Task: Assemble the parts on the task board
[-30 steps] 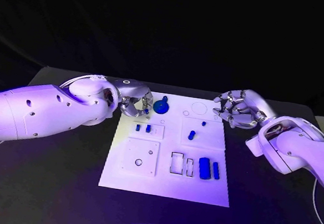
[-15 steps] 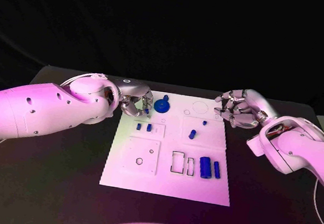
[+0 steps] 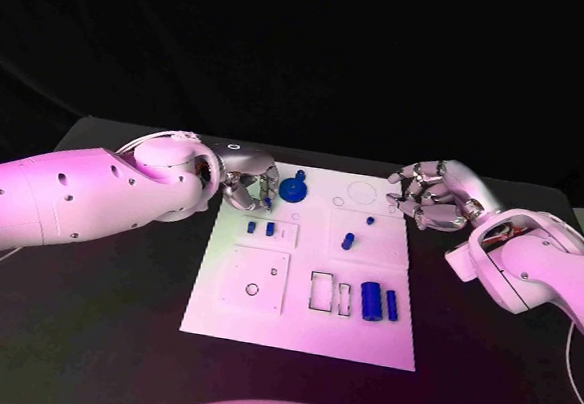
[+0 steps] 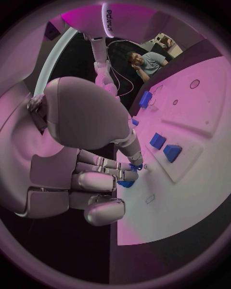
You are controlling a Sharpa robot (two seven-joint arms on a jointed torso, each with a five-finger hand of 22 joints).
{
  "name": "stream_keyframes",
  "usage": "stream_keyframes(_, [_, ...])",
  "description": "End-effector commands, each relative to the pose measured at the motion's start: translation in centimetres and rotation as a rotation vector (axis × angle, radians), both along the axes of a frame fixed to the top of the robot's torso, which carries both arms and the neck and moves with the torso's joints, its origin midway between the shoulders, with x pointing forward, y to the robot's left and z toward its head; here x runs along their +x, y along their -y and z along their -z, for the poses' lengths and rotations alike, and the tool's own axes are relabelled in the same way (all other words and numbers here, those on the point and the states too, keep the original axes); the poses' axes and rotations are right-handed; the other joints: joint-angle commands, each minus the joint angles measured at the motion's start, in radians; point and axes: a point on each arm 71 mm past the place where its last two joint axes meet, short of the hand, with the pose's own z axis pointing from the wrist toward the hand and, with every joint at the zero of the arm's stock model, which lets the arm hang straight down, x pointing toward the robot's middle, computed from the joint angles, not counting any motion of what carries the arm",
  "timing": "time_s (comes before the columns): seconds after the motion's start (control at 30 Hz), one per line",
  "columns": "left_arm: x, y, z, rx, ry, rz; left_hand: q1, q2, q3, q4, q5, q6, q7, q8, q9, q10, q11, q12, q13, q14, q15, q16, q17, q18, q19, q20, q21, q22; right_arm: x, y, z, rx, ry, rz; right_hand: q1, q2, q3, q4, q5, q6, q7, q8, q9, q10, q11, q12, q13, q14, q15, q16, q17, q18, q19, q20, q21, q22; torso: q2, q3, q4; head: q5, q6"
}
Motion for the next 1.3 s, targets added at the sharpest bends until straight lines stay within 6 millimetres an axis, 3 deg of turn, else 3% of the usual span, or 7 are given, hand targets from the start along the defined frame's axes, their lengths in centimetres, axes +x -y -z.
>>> stream_keyframes(0.03, [-0.02, 0.26, 0.19, 0.008, -0.025, 0.006, -0.009, 0.000, -0.004, 0.004, -0.005, 0.007, 0.001, -0.004, 0.001, 0.010, 0.000, -0.006, 0.001, 0.004, -0.001, 0.002, -0.002, -0.015, 0.001, -0.002, 0.000, -0.001, -0.05, -0.16, 0.01, -0.002, 0.003, -0.013, -0.003, -0.008, 0.004, 0.000, 0.005, 0.006, -0.001, 0.005, 0.000, -0.002, -0.004, -0.006, -0.001, -0.004, -0.002, -0.003, -0.001, 0.011, 0.001, -0.003, -0.004, -0.001, 0.000, -0.0007, -0.0005, 0.000, -0.001])
stream_keyframes(1.3, [0.18, 0.94, 0.90, 0.052, -0.059, 0.016, -0.007, 0.003, -0.004, 0.004, -0.007, 0.008, -0.001, -0.005, 0.002, 0.013, -0.001, -0.008, 0.002, 0.002, -0.002, 0.000, -0.008, -0.015, 0.001, -0.003, 0.000, -0.001, -0.09, -0.20, -0.01, -0.001, 0.004, -0.014, -0.003, -0.008, 0.004, 0.000, 0.005, 0.006, -0.001, 0.005, 0.000, -0.002, -0.004, -0.006, -0.001, -0.004, -0.002, -0.003, -0.001, 0.011, 0.001, -0.003, -0.004, -0.001, 0.000, -0.0003, -0.0017, -0.004, -0.005])
